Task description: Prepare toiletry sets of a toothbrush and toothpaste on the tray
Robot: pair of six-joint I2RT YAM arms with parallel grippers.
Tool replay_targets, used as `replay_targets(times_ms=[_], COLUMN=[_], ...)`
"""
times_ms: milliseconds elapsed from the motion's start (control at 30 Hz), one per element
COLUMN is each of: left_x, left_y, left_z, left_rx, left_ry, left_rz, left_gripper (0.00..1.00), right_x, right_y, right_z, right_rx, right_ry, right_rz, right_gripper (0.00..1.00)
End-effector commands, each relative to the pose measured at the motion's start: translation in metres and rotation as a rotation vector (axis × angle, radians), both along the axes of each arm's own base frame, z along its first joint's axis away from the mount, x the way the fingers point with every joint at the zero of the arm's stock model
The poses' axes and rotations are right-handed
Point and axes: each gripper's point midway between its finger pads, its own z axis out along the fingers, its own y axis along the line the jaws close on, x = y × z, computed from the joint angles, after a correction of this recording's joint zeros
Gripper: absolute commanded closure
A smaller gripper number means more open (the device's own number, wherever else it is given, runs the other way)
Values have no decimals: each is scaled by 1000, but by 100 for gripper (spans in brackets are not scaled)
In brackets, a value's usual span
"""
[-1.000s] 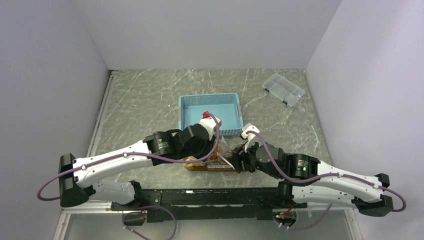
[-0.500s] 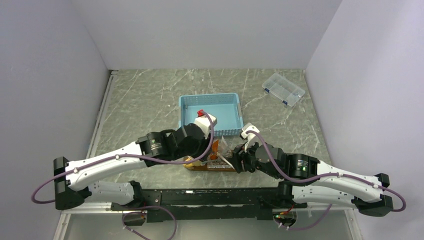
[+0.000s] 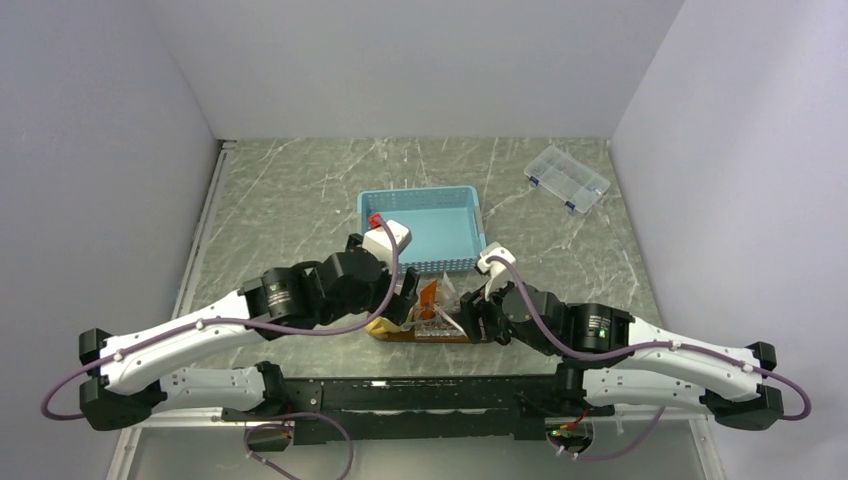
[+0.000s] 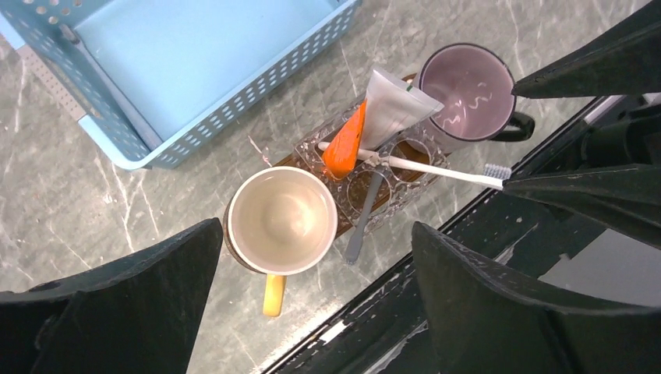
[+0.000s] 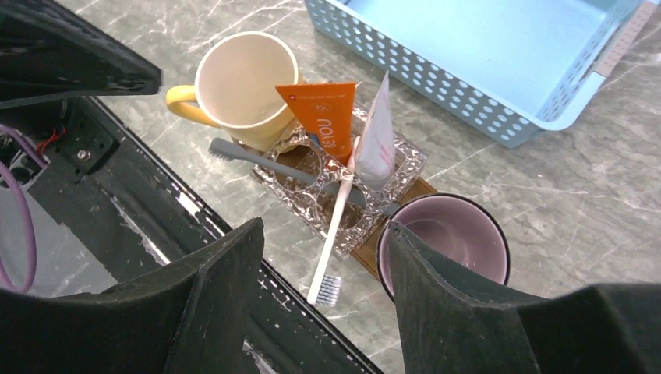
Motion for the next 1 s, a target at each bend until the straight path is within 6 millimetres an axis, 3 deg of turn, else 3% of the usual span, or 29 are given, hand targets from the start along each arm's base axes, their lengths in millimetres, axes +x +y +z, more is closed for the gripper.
replay_targets(times_ms=[0,200,433,567,800,967], left_x=[5,13,26,41,69,86], left_y=[17,43,73,92,132,154], left_z=[29,43,57,56,44,42], left_rx=[-38,1,42,26,32,48], left_ry=[-82,-157,-236,-240,-246,-253], left_rz=[37,94,151,197,338,433], left_gripper=[1,1,1,1,1,1], right_x=[11,30,61,94,132,156], right_y=[-7,-18,-30,-51,-91,-126], right_z=[26,33,57,69,81,77], right_rx=[41,-18,-36,-16,7,19], right_ry=[-29,-69,-134,-136,-183,-172], right_rz=[-93,-220,-322,-408,-594,-725], right_gripper=[37,29,21,21,19,18])
